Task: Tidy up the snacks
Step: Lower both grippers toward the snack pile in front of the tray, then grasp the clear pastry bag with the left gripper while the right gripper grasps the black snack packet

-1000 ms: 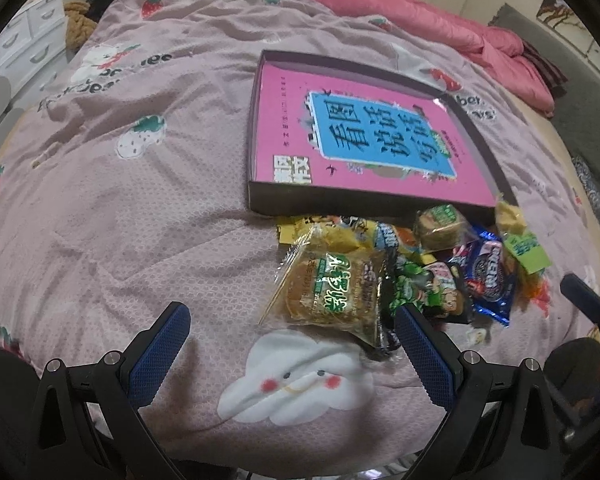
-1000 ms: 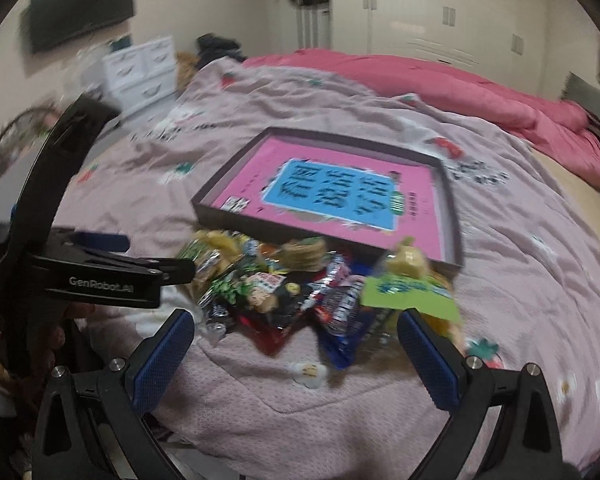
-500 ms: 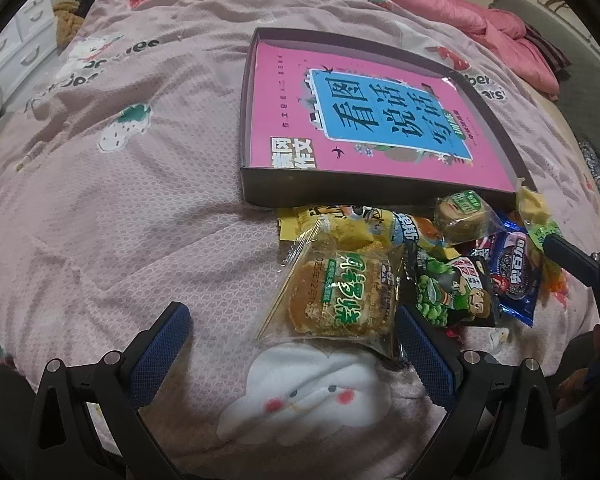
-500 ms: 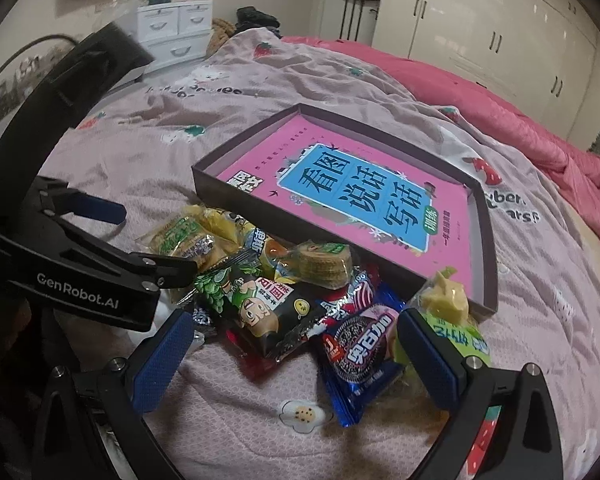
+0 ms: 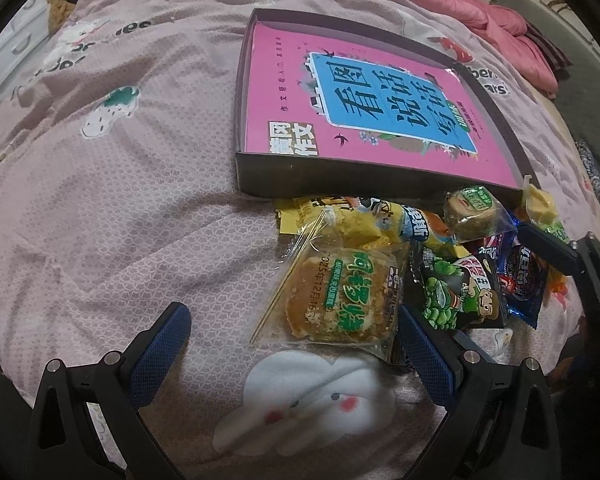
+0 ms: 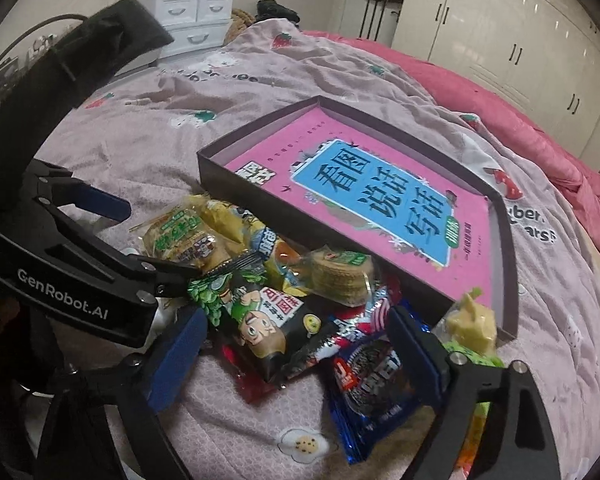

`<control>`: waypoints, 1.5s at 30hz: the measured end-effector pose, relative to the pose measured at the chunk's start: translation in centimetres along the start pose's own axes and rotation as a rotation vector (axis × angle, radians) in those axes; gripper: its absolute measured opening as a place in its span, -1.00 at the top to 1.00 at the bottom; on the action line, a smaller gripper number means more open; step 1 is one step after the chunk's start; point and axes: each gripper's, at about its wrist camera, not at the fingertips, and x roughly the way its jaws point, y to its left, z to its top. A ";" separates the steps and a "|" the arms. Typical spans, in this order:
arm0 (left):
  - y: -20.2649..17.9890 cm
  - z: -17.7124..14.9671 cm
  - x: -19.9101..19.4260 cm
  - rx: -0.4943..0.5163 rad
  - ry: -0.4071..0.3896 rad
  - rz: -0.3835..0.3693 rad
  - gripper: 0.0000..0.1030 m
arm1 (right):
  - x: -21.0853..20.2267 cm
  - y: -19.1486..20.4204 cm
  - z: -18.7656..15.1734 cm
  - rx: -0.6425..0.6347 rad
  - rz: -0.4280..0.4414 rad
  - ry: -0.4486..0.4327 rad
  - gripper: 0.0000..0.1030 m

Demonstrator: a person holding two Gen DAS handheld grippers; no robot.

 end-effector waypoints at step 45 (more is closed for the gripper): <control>1.7 -0.4 -2.5 -0.064 -0.022 -0.114 -0.16 | -3.2 -2.9 -0.1 0.172 0.187 -0.116 0.08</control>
